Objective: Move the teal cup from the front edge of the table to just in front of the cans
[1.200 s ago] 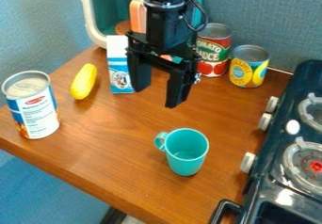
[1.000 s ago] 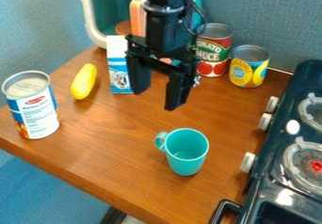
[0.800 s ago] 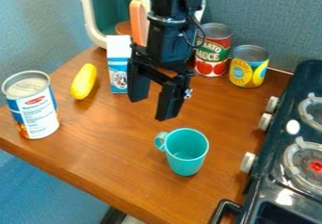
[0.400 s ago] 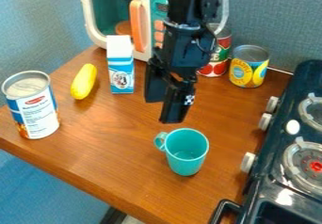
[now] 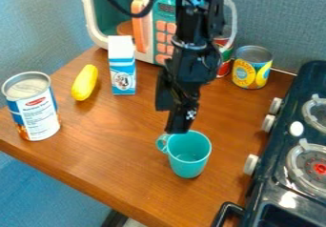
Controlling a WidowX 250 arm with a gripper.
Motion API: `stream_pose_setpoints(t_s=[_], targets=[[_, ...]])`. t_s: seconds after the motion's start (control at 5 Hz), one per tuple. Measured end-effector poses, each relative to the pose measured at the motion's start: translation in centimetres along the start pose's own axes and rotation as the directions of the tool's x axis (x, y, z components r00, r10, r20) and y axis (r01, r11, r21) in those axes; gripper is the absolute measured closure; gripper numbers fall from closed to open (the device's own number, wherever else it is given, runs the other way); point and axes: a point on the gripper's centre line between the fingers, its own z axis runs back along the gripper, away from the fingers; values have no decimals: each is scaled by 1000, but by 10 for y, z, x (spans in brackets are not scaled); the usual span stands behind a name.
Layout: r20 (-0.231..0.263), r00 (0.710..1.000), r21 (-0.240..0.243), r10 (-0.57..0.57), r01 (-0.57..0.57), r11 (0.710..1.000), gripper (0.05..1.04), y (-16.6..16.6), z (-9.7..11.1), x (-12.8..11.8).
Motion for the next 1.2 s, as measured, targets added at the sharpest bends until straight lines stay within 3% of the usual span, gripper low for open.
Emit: stream_pose_setpoints(t_s=[0.2,0.4,0.8,1.0,1.2], targets=[[60,996,30,61,-63,998,82,2,-17,4],[136,988,23,69,-73,997,82,-1,-22,13],[161,984,14,82,-85,996,137,0,-27,20],[217,973,30,82,-91,995,453,4,-28,29],[207,974,10,95,-99,995,716,3,-39,30]])
